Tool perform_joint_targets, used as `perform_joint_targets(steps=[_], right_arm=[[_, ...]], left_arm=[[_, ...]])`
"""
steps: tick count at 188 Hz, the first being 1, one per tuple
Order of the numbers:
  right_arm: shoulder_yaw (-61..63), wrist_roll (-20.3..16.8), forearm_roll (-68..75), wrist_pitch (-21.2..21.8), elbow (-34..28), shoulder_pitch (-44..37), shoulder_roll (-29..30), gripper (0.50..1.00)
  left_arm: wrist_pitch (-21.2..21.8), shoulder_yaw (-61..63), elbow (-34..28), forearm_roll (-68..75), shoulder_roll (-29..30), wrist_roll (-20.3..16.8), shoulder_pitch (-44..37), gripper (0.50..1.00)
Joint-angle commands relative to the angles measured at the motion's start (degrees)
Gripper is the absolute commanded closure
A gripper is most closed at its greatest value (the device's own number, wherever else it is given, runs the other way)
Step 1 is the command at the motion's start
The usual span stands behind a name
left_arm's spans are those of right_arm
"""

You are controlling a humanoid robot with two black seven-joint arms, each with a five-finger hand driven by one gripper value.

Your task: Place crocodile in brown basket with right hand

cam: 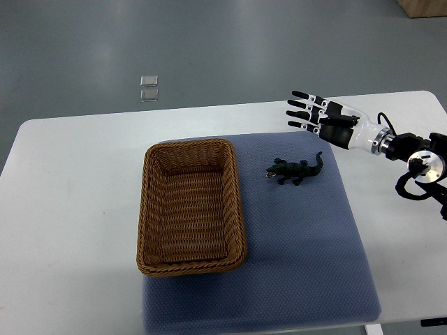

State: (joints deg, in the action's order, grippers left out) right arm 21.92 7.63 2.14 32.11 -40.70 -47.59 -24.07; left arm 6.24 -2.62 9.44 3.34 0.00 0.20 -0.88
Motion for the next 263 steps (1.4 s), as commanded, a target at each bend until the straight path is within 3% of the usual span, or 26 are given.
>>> perform_joint_targets(steps=[1, 57, 102, 120, 147, 182, 209, 233, 263], right_arm=[[-0.03, 1.95, -7.49, 1.38, 0.00, -0.40, 0.08, 0.570], [0.05, 14.51, -34.92, 2.89, -0.44, -4.09, -0.80, 0.574], [-0.74, 14.87, -37.73, 2.89, -0.61, -6.64, -0.71, 0.576], [-0.65, 15.22, -45.64, 2.89, -0.61, -7.52, -0.45, 0.576], [-0.21, 19.79, -59.88, 2.87, -0.88, -7.69, 0.08, 0.576], [-1.26, 27.37, -77.71, -5.83, -0.88, -8.31, 0.34, 0.576], [-4.60, 27.37, -88.53, -11.01, -0.79, -9.19, 1.05, 0.579], [-10.76, 27.37, -89.50, -14.62, -0.70, -11.30, 1.22, 0.579], [-20.78, 27.37, -90.12, -22.35, -0.17, -14.20, 1.57, 0.576]], left_arm=[[0.00, -0.02, -0.04, 0.00, 0.00, 0.06, 0.00, 0.500], [0.00, -0.02, -0.04, 0.00, 0.00, -0.03, 0.00, 0.500], [-0.09, -0.02, -0.04, 0.00, 0.00, -0.03, 0.00, 0.500], [0.00, -0.02, -0.04, 0.00, 0.00, 0.06, 0.00, 0.500], [0.00, -0.02, -0.04, 0.00, 0.00, 0.06, 0.00, 0.500], [0.00, -0.02, -0.04, 0.00, 0.00, 0.06, 0.00, 0.500], [0.00, -0.02, -0.04, 0.00, 0.00, 0.06, 0.00, 0.500], [0.00, -0.02, -0.04, 0.00, 0.00, 0.06, 0.00, 0.500], [0.00, -0.02, 0.05, 0.00, 0.00, 0.06, 0.00, 0.500]])
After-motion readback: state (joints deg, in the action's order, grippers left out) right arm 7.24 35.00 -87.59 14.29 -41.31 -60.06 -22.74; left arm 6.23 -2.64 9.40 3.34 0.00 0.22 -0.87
